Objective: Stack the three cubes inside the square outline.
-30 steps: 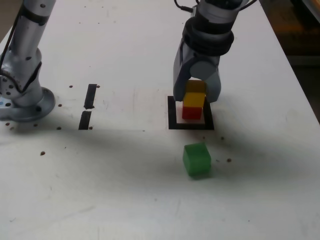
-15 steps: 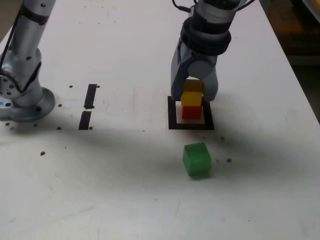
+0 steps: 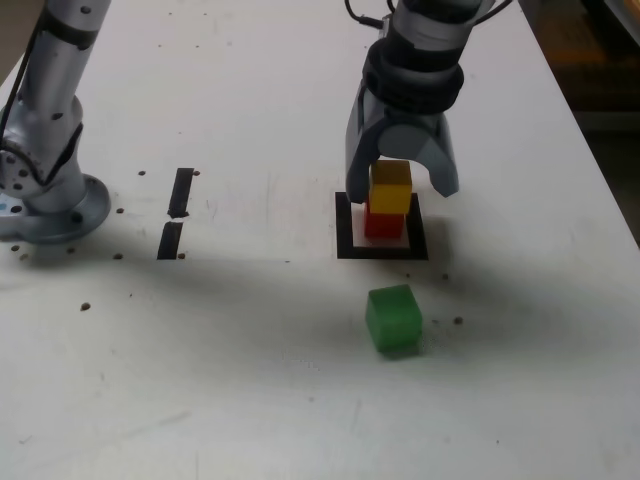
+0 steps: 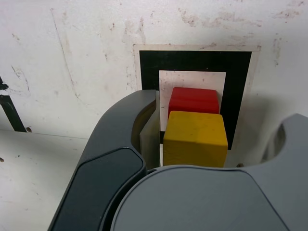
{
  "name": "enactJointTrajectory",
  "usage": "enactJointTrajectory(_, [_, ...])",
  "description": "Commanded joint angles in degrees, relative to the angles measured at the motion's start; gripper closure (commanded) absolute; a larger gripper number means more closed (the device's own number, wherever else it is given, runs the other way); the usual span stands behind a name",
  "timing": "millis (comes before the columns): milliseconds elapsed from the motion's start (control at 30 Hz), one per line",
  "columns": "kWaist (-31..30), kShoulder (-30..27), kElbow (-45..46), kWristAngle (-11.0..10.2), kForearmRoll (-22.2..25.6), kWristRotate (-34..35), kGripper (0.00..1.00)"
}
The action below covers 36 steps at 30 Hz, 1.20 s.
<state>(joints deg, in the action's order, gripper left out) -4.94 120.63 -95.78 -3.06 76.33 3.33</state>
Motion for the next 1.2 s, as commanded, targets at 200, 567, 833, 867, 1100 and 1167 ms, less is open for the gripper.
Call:
enactJointTrajectory(200, [-0.75,-2.89,0.8,0.74,1.2,1.44,0.01])
enactJointTrajectory(567, [-12.08,-6.71,-1.15,7.38,4.02,14.99,0.03])
enactJointTrajectory(833, [-18.37,-1.13,-0.26,10.7,0.64,22.62,0.05])
enactJointTrajectory(867, [-18.58,-0.25,-0.34,10.75,-0.07,22.69,0.05])
enactJointTrajectory(1100, [-18.84,4.02,-0.31,9.93,-3.67,22.74,0.06])
enactJointTrajectory(1167, [-18.85,4.62,-0.11,9.49,-3.9,22.74,0.09])
